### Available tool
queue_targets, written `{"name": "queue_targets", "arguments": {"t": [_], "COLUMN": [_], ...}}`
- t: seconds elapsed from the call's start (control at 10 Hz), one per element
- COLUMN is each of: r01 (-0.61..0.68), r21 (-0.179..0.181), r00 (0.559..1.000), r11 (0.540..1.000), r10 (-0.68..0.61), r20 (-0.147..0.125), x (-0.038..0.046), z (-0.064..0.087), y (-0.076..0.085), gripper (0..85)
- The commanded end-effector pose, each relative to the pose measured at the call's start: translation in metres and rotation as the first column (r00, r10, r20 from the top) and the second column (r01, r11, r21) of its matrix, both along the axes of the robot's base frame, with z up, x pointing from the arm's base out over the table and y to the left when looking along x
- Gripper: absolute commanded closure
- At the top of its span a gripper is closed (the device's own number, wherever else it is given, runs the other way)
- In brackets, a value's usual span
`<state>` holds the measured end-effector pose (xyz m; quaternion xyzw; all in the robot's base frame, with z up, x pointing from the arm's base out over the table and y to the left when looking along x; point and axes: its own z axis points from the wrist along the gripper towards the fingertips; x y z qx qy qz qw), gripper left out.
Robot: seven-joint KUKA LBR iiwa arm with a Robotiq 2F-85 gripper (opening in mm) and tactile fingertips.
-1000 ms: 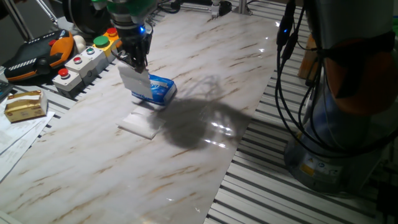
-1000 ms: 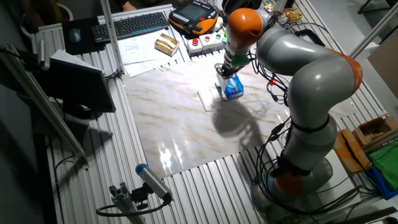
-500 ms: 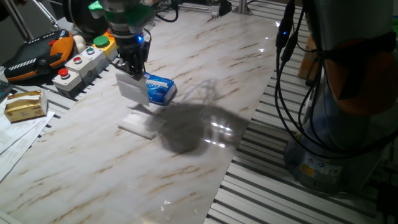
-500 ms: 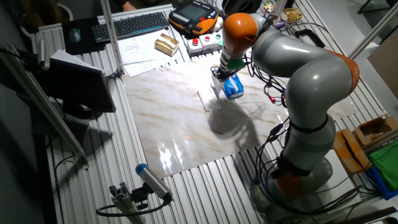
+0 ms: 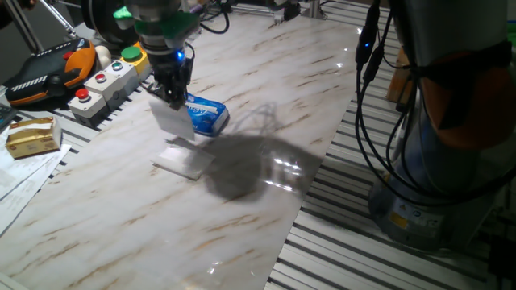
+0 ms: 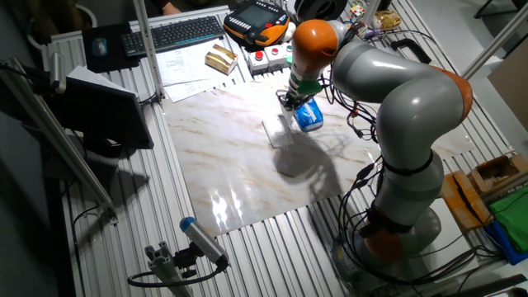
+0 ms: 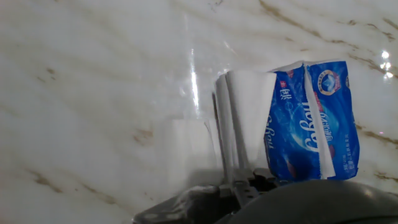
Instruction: Pull out a napkin
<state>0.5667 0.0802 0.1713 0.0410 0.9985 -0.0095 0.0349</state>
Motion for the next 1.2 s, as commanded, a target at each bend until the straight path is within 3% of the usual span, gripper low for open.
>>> {"name": "queue_targets", "arguments": {"t": [0.0,0.3,0.7,1.1], "r01": [0.004,0.007,-0.01,-0.022], "r21": [-0.001,0.0,-0.009,-0.013], "r00": [1.0,1.0,1.0,1.0], "r11": [1.0,1.0,1.0,1.0], "r10": [-0.004,-0.007,0.009,0.022], "r20": [0.002,0.005,-0.004,-0.006], "x": [-0.0009,0.0004,0.0047,0.0016], "z": [-0.001,0.002,0.006,0.009], "y": [0.001,-0.003,-0.025,-0.047], "gripper": [41.7,40.3,42.0,46.3]}}
